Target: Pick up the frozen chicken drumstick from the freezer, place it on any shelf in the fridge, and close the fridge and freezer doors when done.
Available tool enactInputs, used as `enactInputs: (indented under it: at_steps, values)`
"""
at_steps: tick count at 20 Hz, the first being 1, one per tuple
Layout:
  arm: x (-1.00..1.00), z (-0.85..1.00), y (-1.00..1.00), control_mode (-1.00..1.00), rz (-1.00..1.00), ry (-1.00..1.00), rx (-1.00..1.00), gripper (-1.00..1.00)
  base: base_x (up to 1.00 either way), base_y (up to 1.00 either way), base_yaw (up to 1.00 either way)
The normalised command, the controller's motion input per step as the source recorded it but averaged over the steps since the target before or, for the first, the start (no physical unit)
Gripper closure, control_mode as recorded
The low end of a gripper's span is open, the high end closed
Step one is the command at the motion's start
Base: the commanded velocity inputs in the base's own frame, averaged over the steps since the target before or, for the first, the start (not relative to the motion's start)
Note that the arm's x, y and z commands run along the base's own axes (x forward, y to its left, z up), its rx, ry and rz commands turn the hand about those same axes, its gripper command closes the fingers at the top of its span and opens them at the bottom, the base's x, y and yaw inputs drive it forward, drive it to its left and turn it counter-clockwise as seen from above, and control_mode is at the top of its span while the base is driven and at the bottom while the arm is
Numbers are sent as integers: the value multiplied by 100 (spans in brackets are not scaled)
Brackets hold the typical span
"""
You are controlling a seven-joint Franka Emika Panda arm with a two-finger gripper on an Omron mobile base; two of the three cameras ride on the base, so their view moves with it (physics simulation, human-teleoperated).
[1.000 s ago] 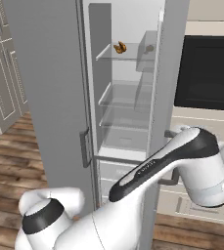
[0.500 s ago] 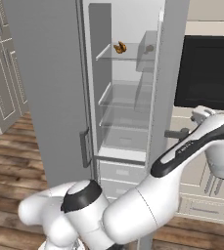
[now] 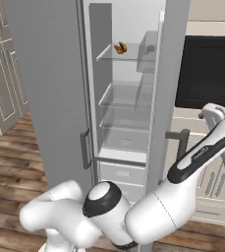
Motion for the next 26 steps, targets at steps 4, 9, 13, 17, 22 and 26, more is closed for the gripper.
enactInputs:
  at_steps: [4,9,13,17,22,26]
  values:
    - [46,0,3,-100,0,-4,0,-100,0,0,0]
    - [16,0,32,-100,0,-4,0,-100,0,0,0]
    - [23,0,54,-100,0,0,0,-100,0,0,0]
    - [21,0,67,-100,0,0,0,-100,0,0,0]
    - [21,0,83,-100,0,0,0,-100,0,0,0]
    - [7,0,100,-100,0,-1,0,-100,0,0,0]
